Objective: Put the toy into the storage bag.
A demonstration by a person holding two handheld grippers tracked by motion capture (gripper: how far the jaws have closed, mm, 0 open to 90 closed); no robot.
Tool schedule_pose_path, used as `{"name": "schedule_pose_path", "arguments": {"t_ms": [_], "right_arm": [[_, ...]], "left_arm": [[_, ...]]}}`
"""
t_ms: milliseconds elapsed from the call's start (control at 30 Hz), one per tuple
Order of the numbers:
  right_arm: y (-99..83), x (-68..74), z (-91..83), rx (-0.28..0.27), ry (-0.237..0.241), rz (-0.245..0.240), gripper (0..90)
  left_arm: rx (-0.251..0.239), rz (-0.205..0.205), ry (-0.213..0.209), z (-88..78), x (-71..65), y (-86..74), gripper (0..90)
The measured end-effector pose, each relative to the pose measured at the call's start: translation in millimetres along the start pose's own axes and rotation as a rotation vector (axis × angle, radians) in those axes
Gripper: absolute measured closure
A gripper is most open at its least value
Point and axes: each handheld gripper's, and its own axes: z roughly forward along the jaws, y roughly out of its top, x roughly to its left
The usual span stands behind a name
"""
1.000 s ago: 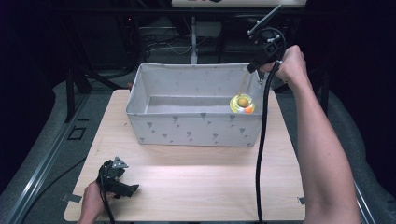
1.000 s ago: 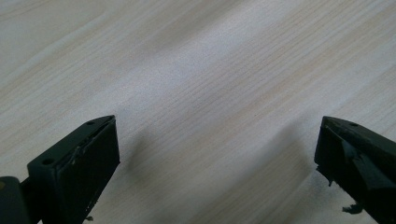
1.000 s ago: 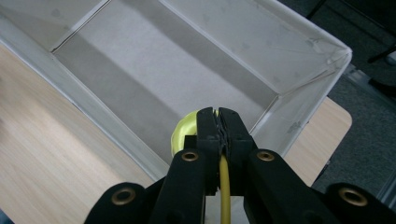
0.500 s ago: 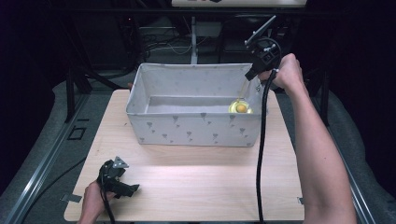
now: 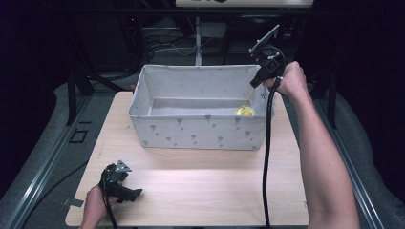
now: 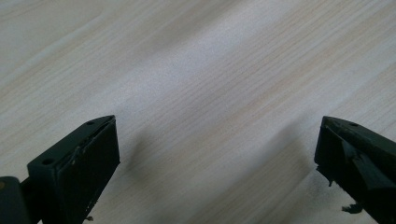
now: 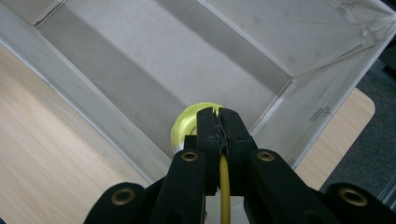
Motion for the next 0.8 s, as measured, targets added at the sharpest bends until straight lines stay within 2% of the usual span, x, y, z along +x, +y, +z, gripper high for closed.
{"name": "schedule_pose_path", "arguments": {"t_ms": [200,367,600,800], "right_arm": [[0.4,1.7,8.6,0.003,0.002,0.002,88.3],[-1.4,-0.1,13.8,0.027,-0.008,0.003,88.3],[-12.9,-5.8,31.2,0.049,-0.011,0.036,88.3],[-21.9,-9.5,41.4,0.081,-0.009,0.043,88.2]], "left_arm": [[0.002,0.003,-0.002,-0.2,-0.1,-0.2,0.2],[0.001,0.001,-0.002,-0.1,0.0,-0.1,0.2],[0.002,0.001,-0.002,-0.1,-0.1,0.0,0.2],[0.001,0.001,-0.003,0.0,-0.5,0.3,0.2]]}}
